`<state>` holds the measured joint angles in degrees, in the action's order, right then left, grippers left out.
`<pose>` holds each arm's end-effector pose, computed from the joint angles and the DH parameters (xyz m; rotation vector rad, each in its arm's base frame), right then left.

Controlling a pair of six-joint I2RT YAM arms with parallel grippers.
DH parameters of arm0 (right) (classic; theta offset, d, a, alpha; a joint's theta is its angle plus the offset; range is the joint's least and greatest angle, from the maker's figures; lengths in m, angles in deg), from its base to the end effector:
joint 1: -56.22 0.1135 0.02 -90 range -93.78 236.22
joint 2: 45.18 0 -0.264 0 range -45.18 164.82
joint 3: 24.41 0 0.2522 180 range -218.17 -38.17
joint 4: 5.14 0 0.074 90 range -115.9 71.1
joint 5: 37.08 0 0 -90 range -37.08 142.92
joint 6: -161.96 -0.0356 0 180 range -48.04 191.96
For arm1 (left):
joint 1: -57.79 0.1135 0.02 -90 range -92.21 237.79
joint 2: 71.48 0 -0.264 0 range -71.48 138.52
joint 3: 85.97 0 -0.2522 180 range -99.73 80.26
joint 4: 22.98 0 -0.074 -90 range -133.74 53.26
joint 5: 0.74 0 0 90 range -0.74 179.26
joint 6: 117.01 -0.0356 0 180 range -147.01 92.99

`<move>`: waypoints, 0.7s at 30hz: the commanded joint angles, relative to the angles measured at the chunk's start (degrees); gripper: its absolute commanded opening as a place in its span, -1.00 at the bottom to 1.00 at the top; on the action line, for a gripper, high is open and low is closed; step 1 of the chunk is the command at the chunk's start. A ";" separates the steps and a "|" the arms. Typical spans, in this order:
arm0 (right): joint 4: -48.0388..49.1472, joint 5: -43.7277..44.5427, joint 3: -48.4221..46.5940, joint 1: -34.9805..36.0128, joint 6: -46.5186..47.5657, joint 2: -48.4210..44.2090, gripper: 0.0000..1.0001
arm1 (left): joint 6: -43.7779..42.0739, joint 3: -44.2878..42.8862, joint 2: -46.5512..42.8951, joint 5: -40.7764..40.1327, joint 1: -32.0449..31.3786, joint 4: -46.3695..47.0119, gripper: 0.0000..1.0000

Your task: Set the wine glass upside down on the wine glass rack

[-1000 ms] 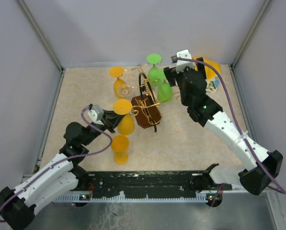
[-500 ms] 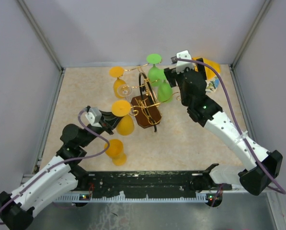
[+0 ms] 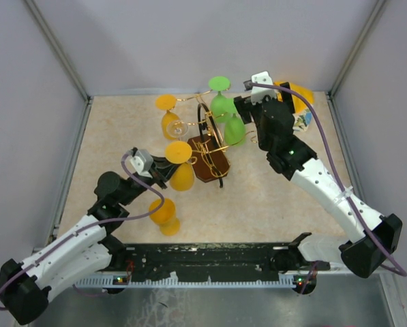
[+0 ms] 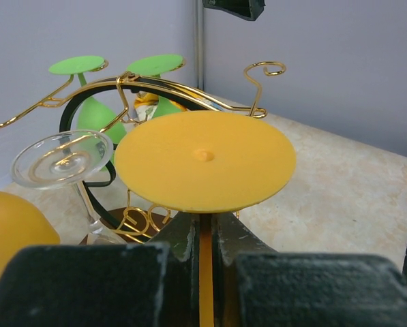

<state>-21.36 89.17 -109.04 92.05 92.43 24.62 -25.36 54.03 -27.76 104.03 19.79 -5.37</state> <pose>0.2355 0.1441 0.4233 -0.2894 1.5717 -0.2953 0.1411 -0.1217 0.3056 0.6370 1.2198 -0.7537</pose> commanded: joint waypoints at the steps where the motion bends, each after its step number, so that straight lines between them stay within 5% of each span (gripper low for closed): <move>1: 2.28 1.08 -0.15 -0.24 1.41 -1.82 0.99 | 1.14 1.34 -0.13 1.49 -0.91 5.21 -1.00; 21: 1.84 1.20 0.73 -0.28 1.20 -1.60 0.99 | 2.15 7.04 -4.50 -0.41 -2.78 4.41 -1.00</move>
<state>-21.56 89.52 -107.90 92.05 93.08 24.51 -23.83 59.95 -34.03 103.24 17.36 -4.16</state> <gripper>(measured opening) 0.992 0.042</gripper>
